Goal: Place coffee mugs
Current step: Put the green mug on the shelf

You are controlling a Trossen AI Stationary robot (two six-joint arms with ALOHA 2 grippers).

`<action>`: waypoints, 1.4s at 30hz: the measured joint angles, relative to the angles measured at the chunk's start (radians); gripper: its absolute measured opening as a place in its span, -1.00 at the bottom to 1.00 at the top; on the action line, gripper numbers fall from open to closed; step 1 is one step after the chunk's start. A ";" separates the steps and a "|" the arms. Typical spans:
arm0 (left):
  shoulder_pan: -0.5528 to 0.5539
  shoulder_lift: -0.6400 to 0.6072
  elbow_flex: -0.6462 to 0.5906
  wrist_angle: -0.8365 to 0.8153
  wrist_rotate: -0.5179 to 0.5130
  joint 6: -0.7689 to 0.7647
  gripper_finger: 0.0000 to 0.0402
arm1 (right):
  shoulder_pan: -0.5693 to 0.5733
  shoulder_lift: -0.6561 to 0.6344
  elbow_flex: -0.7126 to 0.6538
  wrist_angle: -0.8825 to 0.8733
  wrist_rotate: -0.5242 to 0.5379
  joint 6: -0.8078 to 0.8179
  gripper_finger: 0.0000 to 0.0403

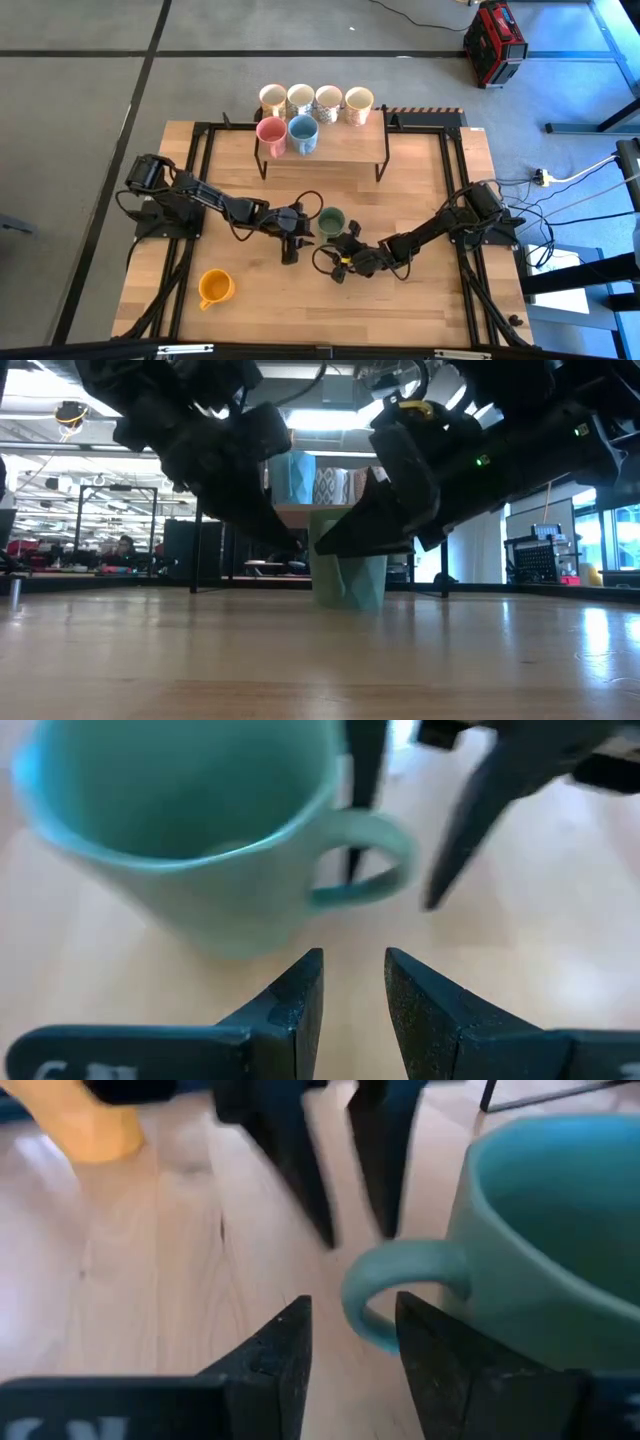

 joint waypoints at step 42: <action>-0.051 -0.204 0.000 -0.054 0.077 -0.112 -0.49 | -0.025 -0.015 0.000 0.088 -0.090 -0.041 -0.98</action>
